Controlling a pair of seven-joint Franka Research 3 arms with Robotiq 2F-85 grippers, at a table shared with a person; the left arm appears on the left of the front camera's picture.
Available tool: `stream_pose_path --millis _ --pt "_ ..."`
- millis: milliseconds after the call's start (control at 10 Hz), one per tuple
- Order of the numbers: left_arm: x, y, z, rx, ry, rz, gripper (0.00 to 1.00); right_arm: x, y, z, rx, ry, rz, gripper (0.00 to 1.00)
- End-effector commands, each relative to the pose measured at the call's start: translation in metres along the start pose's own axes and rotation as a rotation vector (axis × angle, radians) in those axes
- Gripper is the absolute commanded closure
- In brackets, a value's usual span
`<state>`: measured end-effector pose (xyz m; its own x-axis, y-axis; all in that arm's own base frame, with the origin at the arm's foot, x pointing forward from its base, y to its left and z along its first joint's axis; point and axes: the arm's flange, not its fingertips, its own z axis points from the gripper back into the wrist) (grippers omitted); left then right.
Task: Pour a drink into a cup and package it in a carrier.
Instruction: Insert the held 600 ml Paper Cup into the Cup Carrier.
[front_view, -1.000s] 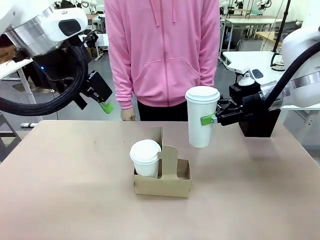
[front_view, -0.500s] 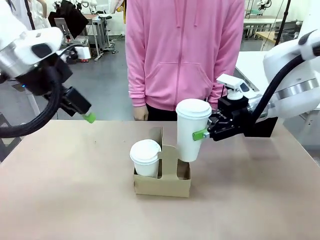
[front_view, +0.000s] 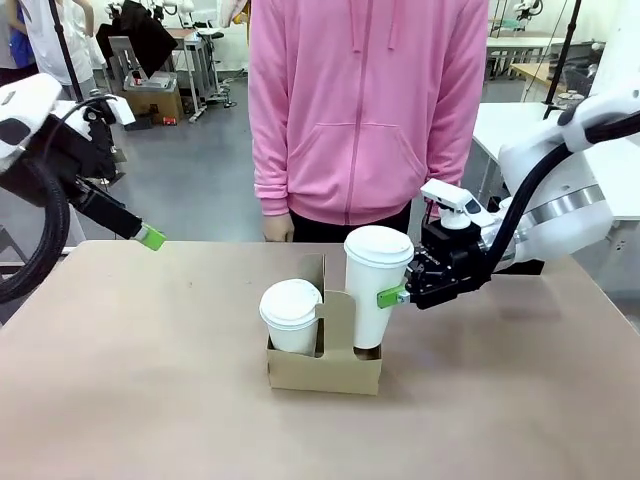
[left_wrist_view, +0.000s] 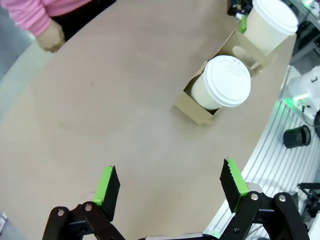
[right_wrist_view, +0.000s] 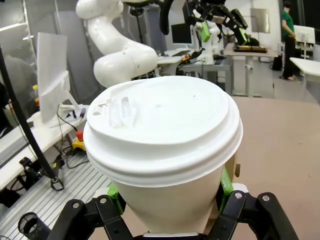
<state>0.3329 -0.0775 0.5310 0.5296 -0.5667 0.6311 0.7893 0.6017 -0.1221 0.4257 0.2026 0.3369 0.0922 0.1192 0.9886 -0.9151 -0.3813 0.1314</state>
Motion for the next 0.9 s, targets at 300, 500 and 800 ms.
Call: stream_pose_path --millis 300,500,800 --pt "0.0 0.0 0.0 0.0 0.0 0.0 0.0 -0.016 -0.021 0.002 -0.002 -0.031 0.044 0.2" --pt "0.0 0.0 0.0 0.0 0.0 0.0 0.0 -0.026 -0.024 0.0 0.024 -0.021 0.019 0.2" --pt "0.0 0.0 0.0 0.0 0.0 0.0 0.0 -0.044 -0.027 -0.005 0.066 0.004 0.004 0.2"
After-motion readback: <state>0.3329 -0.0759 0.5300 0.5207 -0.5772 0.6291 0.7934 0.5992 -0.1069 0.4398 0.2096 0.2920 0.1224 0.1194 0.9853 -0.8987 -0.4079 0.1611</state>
